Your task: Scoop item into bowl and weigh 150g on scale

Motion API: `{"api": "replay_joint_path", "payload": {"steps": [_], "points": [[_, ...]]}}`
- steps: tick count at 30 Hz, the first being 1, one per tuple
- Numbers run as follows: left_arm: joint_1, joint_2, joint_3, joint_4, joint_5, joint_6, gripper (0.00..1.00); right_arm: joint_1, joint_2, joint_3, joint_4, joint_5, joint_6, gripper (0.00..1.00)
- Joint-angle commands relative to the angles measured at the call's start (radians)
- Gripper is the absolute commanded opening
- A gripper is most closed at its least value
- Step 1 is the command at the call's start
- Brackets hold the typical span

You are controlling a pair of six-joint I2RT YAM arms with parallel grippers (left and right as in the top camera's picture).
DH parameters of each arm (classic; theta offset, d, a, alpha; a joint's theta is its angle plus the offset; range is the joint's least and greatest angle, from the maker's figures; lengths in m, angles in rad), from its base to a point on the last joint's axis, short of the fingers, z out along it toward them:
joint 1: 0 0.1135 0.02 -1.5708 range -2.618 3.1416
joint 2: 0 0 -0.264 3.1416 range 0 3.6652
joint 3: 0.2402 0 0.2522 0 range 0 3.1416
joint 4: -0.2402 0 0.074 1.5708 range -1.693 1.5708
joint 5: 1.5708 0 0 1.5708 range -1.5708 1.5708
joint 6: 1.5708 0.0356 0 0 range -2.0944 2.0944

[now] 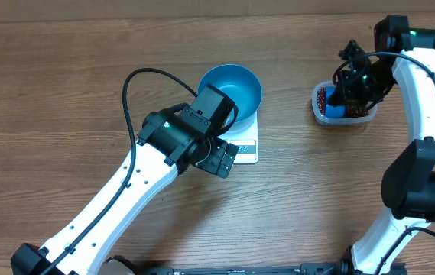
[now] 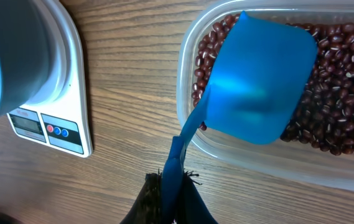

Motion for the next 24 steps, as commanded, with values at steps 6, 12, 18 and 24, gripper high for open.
{"api": "replay_joint_path", "payload": {"steps": [6,12,18,24], "points": [[0.0,-0.004,0.02,0.001,-0.006,-0.006,1.0,-0.032,0.005,0.012,0.002,-0.18,-0.024,0.04],[0.0,-0.004,0.02,0.001,-0.006,-0.006,1.0,-0.081,0.005,0.012,-0.003,-0.218,-0.035,0.04],[0.0,-0.004,0.02,0.001,-0.006,-0.006,1.0,-0.117,0.005,0.011,-0.005,-0.218,-0.05,0.04],[0.0,-0.004,0.02,0.001,-0.006,-0.006,1.0,-0.139,0.005,-0.055,0.033,-0.218,-0.056,0.04]]}}
